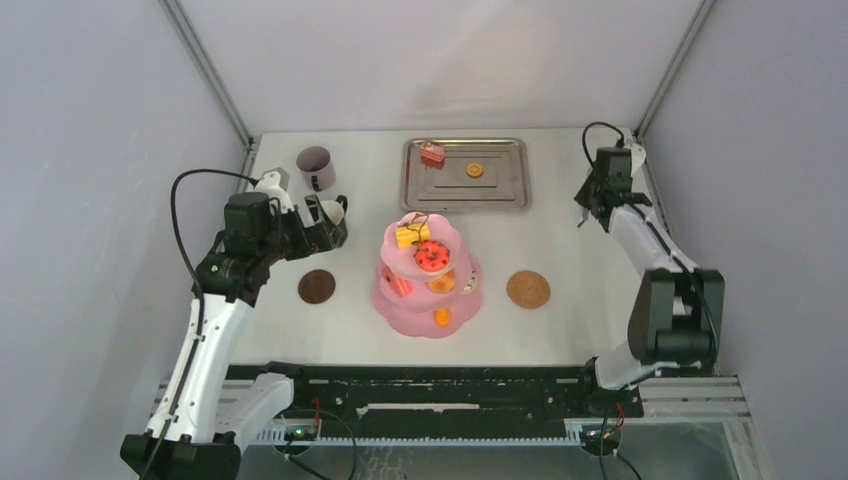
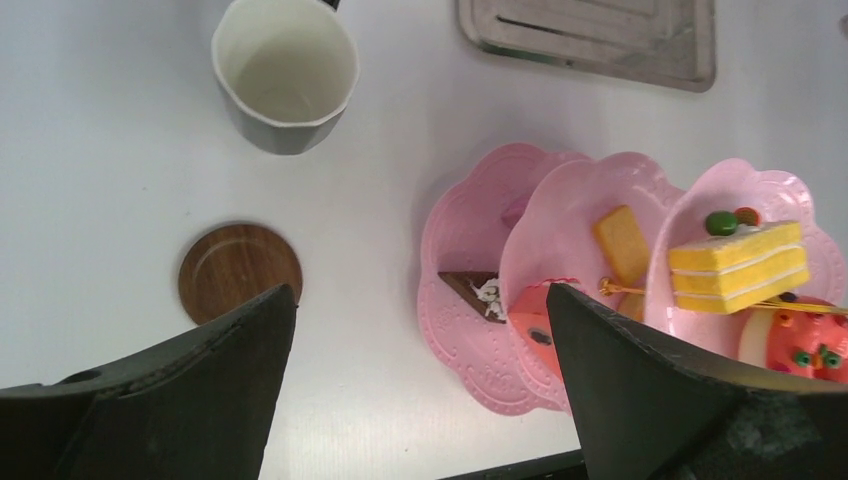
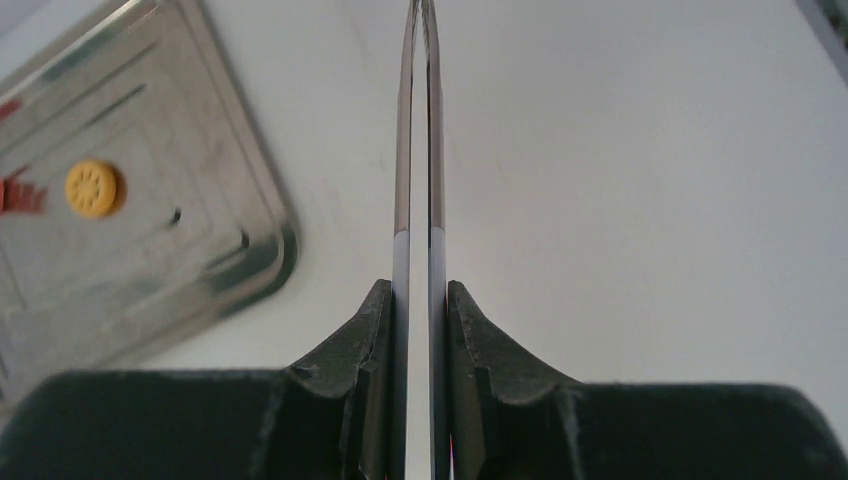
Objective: Serve the afternoon tea
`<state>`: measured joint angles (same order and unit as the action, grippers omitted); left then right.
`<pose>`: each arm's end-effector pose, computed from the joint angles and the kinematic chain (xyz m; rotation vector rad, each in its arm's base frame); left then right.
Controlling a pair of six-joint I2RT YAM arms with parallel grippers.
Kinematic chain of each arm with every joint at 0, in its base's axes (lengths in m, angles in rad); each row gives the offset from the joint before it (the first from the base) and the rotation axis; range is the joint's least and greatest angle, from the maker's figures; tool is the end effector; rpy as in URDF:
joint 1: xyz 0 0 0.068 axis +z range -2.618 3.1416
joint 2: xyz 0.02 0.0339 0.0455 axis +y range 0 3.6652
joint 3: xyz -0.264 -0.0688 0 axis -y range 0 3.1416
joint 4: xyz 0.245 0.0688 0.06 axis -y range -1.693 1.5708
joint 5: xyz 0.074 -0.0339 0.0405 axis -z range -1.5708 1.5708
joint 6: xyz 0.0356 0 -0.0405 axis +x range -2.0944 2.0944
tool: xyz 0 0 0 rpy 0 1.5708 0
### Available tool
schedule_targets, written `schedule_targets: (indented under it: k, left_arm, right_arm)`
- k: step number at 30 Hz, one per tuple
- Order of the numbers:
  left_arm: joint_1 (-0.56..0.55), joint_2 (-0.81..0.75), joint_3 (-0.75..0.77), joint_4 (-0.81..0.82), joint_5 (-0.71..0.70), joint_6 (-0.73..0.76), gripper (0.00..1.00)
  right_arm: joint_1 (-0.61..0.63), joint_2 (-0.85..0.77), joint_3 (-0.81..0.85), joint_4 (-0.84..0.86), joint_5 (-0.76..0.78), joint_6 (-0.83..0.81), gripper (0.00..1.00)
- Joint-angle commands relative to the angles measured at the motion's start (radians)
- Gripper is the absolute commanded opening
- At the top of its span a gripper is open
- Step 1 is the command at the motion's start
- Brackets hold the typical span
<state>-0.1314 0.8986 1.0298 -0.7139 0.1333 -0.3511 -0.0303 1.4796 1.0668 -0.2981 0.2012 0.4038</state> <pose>0.1797 -0.0285 0.3515 -0.1608 2.1720 -0.4212 0.3266 -0.0170 0.2620 0.5894 2.1866 -0.0318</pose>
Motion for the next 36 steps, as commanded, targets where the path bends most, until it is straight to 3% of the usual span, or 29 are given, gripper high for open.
schedule_targets:
  k: [1, 9, 13, 17, 20, 23, 24, 25, 31, 36]
  left_arm:
    - [0.008, -0.020, -0.015, -0.035, -0.062, -0.022, 1.00]
    - [0.073, -0.011, -0.053, -0.041, 0.007, -0.051, 1.00]
    - [0.077, -0.054, -0.085, 0.037, 0.094, -0.069, 1.00]
    - [0.080, -0.052, -0.074, 0.022, 0.027, -0.073, 1.00]
    - [0.081, -0.051, -0.052, 0.031, 0.056, -0.071, 1.00]
    - [0.081, -0.042, -0.026, 0.054, 0.067, -0.086, 1.00]
    - [0.081, -0.035, -0.013, 0.057, 0.049, -0.091, 1.00]
    - [0.082, -0.024, 0.002, 0.059, 0.021, -0.089, 1.00]
    - [0.082, 0.208, 0.248, -0.007, -0.095, -0.037, 1.00]
    - [0.109, 0.394, 0.320, 0.155, -0.233, -0.022, 0.93]
  right_arm:
    - [-0.038, 0.132, 0.158, 0.169, 0.007, -0.056, 0.17]
    - [-0.049, 0.394, 0.385, 0.145, 0.024, -0.071, 0.20]
    - [-0.046, 0.550, 0.527, 0.054, 0.054, -0.081, 0.30]
    - [-0.046, 0.624, 0.574, 0.025, 0.034, -0.070, 0.46]
    - [-0.048, 0.622, 0.623, -0.017, 0.025, -0.053, 0.68]
    - [-0.046, 0.573, 0.641, -0.041, -0.006, -0.042, 0.75]
    - [-0.043, 0.548, 0.640, -0.044, -0.018, -0.040, 0.87]
    - [-0.039, 0.521, 0.639, -0.050, -0.026, -0.037, 0.90]
    - [0.006, 0.365, 0.630, -0.133, -0.074, -0.035, 0.93]
    - [0.068, 0.208, 0.466, -0.108, -0.192, 0.050, 0.93]
